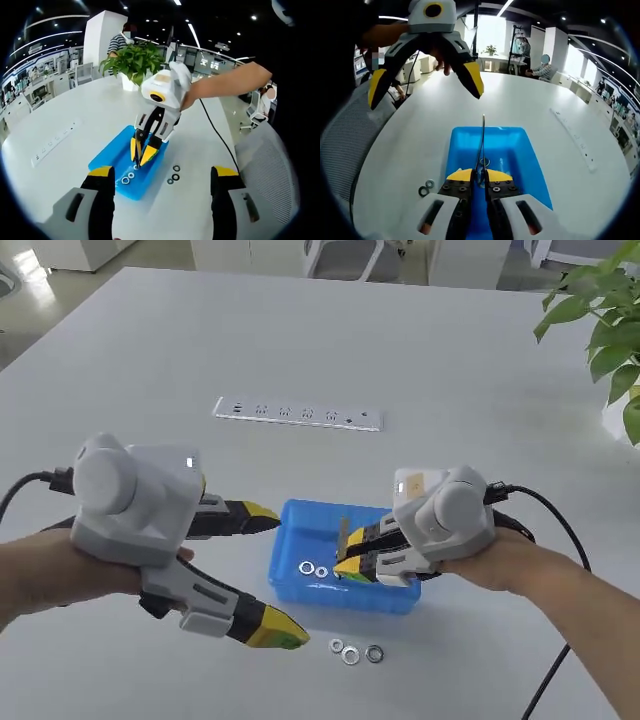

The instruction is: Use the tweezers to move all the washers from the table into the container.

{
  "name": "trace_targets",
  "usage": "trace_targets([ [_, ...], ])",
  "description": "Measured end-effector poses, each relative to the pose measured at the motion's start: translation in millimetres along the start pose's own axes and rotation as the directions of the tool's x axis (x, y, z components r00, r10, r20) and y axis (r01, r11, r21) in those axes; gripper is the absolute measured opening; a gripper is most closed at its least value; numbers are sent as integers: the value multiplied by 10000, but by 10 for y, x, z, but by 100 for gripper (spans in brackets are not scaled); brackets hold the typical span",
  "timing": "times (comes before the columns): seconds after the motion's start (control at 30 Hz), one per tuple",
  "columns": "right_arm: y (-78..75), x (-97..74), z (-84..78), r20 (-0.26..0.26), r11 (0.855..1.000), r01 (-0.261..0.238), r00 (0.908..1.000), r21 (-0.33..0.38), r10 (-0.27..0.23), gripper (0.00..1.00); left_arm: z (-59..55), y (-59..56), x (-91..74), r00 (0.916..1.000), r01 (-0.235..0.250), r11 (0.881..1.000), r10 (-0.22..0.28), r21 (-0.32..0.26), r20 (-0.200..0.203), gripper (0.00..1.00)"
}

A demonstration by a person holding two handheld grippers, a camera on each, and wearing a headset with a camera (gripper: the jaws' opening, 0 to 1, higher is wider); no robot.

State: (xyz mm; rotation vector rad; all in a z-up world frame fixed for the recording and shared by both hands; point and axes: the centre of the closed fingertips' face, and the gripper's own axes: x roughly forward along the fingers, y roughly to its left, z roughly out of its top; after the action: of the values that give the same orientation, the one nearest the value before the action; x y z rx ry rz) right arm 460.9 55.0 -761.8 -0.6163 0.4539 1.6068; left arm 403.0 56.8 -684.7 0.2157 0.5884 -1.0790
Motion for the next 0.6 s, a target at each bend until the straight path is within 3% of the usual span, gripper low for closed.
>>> trace_targets([
  [0.33,25,12,-74,13,9998,-19,10000,188,19,9,15,114,140,9993,116,9986,-97,509,-358,68],
  [0.6,18,12,-65,23,9999,-42,10000,160,42,9,125,222,235,9989,202,9946,-158,1017,-445,54],
])
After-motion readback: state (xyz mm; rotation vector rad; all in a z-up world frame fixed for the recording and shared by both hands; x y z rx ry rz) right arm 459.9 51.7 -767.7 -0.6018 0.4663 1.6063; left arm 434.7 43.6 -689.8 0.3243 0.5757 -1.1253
